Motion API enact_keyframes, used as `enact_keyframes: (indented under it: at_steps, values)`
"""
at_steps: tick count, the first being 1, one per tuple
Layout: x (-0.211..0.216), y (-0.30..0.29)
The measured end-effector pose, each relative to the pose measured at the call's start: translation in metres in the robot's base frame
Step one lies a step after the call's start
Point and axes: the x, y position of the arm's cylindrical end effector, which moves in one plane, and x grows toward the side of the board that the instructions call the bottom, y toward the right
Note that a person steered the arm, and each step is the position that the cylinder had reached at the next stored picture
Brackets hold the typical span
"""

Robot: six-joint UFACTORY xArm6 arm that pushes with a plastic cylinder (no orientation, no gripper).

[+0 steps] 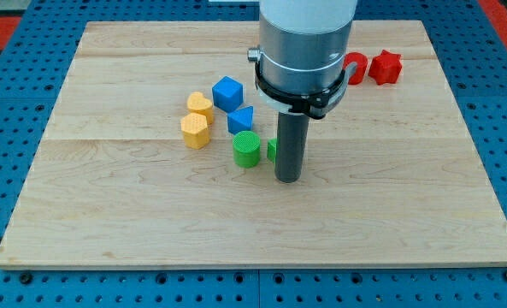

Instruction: Keep the green star to the right of the blue triangle

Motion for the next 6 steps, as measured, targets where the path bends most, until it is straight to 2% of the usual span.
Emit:
enact_keyframes:
  at_steps: [3,4,5,6]
  values:
    - [-0.018,0.007]
    - [-0.037,0.007]
    - [-0.036,0.024]
    - [-0.036,0.103]
